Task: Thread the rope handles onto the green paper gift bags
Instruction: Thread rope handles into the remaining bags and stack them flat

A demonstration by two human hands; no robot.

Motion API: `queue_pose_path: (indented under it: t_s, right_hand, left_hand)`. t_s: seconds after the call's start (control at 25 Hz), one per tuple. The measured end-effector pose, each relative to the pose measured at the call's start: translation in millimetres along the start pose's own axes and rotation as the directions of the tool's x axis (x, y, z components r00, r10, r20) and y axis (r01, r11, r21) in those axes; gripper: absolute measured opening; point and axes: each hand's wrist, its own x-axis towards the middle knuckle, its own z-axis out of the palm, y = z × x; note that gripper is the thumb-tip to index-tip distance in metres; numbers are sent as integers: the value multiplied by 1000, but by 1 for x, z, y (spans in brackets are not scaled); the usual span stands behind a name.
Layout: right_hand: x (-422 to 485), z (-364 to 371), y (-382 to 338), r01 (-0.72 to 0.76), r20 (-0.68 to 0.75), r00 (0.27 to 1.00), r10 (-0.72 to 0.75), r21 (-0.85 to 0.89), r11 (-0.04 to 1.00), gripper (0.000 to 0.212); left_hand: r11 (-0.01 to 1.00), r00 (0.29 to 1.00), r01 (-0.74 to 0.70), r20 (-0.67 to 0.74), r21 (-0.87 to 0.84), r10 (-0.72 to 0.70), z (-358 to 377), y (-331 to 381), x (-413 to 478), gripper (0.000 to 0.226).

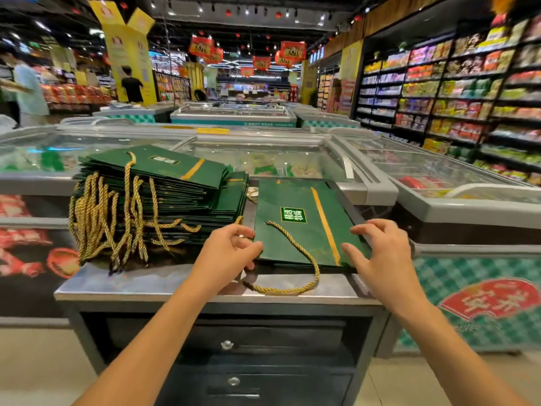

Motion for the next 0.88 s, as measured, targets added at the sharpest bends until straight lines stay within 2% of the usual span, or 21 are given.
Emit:
queue_pose_path:
  t_s: [0.08, 0.12, 0.2, 0.28, 0.36, 0.44, 0.64, 0.68, 0.76, 0.84, 0.88]
  right_hand:
    - [-11, 2, -22, 164, -70, 985, -158, 90, 982, 22]
    - [-17, 4, -36, 241, -45, 971, -237, 175, 955, 18]
    - [-28, 11, -64, 302, 119, 927, -354, 319, 898, 19]
    - [-34, 23, -82, 286, 283, 871, -401, 369, 884, 27]
    - [-37, 36, -92, 276, 359, 847, -392, 334, 901, 32]
    - [-38, 42, -96, 261, 368, 853, -370, 314, 913, 31]
    - [-39, 39, -95, 150, 380, 860, -341, 451, 880, 5]
    - [-36, 36, -94, 133, 355, 871, -339, 493, 860, 4]
    - [-23, 32, -92, 162, 212, 927, -311, 522, 838, 5]
    - [2, 32, -85, 185, 101, 963, -249, 426, 886, 10]
    - [15, 33, -80, 156, 121, 970, -213, 365, 918, 12]
  left_hand:
    - [1000, 1000, 23, 9, -15, -23, 0, -2, 1, 23]
    - [999, 999, 32, 11, -31, -32, 0, -3, 2, 23]
    - [996, 999, 47, 24, -74, -45, -1, -3, 1, 23]
    - [991, 998, 56, 43, -122, -51, -2, -3, 0, 22]
    - [991, 998, 37, 52, -125, -31, -3, -3, -1, 24]
    - [988, 998, 32, 52, -149, -25, -3, -3, -2, 25]
    - [981, 998, 43, 48, -191, -35, -2, -6, 0, 25]
    - [978, 998, 50, 50, -201, -41, -1, -7, 1, 25]
    - [977, 998, 55, 49, -204, -45, 0, -9, 3, 26]
    - [980, 998, 50, 40, -193, -43, 0, -11, 5, 26]
    - [980, 998, 52, 38, -194, -46, 1, -11, 5, 26]
